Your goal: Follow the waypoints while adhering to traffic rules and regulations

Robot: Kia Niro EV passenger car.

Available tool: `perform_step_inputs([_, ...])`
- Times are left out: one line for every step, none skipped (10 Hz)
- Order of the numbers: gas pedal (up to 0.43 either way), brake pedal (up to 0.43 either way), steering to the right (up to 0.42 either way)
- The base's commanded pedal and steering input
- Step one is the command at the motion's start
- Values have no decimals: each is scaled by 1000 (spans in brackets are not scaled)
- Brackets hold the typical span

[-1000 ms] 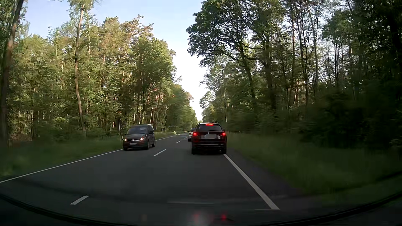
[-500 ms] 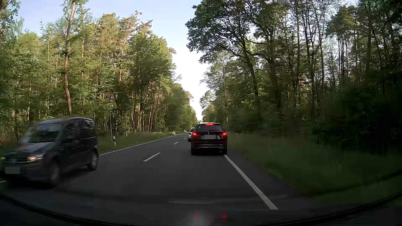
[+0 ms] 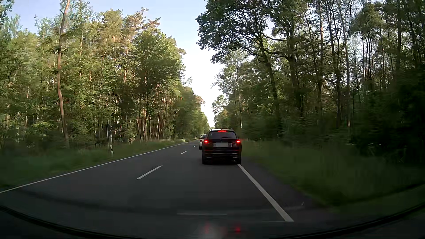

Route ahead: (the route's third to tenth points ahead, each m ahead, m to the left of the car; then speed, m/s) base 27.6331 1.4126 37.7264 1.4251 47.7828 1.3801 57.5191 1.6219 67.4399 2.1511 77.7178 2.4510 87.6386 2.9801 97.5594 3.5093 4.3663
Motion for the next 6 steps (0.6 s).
perform_step_inputs([0, 0, -6])
perform_step_inputs([0, 0, -6])
perform_step_inputs([0, 0, -6])
perform_step_inputs([0, 0, -6])
perform_step_inputs([0, 0, -6])
perform_step_inputs([0, 0, -6])
